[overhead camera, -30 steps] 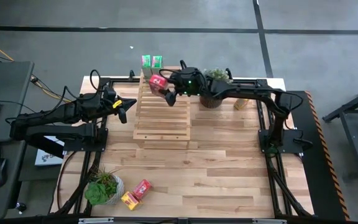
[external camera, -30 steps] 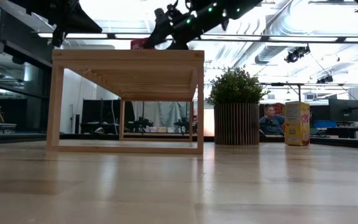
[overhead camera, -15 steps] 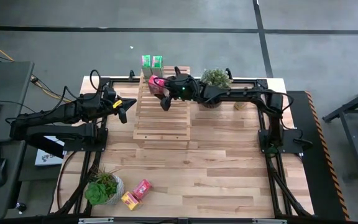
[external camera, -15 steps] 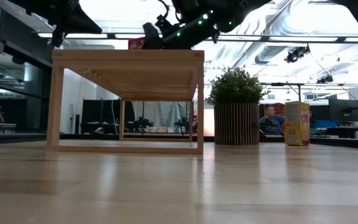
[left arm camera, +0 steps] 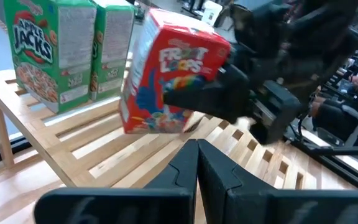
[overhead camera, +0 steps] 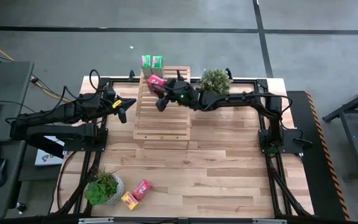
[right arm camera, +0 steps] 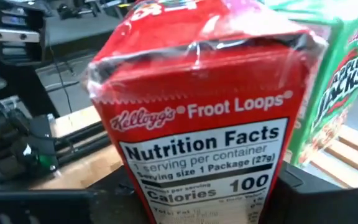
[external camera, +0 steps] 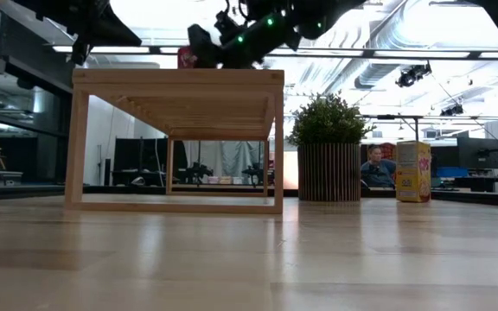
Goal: Stack cereal on shelf
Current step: Put the top red cereal box on the shelf
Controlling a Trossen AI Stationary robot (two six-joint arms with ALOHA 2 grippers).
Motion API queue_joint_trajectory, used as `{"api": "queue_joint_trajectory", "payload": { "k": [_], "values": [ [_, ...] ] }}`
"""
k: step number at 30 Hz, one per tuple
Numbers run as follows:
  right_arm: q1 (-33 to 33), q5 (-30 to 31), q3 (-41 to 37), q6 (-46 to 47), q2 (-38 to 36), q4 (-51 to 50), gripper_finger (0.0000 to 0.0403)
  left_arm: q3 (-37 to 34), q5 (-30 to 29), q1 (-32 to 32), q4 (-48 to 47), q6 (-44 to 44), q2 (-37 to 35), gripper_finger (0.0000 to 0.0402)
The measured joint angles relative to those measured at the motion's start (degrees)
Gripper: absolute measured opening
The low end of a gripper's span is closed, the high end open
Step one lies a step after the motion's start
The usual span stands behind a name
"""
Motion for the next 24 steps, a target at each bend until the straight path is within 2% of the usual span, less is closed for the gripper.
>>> {"api": "queue_joint_trajectory", "payload": {
  "k": [6,12,19,24],
  "values": [
    [3.37,9.32,8.57,0.80,3.07,-5.20,0.0177,1.02,-1.08,0.00,0.10,1.45,0.02,0.0000],
    [4.01,16.06,23.75,8.00,10.56,-19.70,0.0177,3.06,-1.55,0.00,-0.03,2.53,-0.01,0.0000],
    [4.01,19.00,38.47,12.20,19.41,-30.17,0.0177,6.16,-1.67,0.00,0.05,4.52,-0.24,0.0000],
    [4.01,19.15,42.37,13.35,22.73,-31.64,0.0177,6.80,-1.65,0.00,-0.02,4.55,-0.30,0.0000]
  ]
}}
